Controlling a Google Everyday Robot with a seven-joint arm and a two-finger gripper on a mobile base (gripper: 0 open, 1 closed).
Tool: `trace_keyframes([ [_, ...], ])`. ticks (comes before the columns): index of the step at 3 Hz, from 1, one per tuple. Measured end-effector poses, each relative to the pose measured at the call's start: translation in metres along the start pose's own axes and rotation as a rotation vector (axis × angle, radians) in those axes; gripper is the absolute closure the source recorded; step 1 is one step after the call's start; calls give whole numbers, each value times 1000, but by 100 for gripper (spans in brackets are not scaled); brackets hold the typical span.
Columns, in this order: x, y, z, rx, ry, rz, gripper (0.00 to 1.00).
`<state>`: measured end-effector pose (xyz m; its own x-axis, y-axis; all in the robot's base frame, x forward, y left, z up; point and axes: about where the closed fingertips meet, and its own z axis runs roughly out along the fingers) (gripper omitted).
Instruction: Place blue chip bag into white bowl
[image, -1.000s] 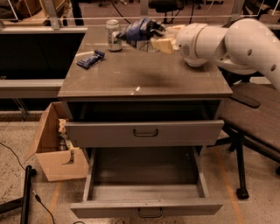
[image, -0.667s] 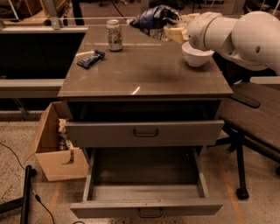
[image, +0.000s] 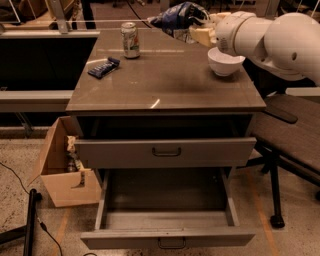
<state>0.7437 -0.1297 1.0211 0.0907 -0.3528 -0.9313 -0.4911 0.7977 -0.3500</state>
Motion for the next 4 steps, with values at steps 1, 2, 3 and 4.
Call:
trace_keyframes([
  [1,13,-29,5,48,27,-25,100],
  [2,36,-85,9,150,76,-72,100],
  [3,60,-119,7,215,127,-87,100],
  [4,73,-132,-1,256,170,-83,100],
])
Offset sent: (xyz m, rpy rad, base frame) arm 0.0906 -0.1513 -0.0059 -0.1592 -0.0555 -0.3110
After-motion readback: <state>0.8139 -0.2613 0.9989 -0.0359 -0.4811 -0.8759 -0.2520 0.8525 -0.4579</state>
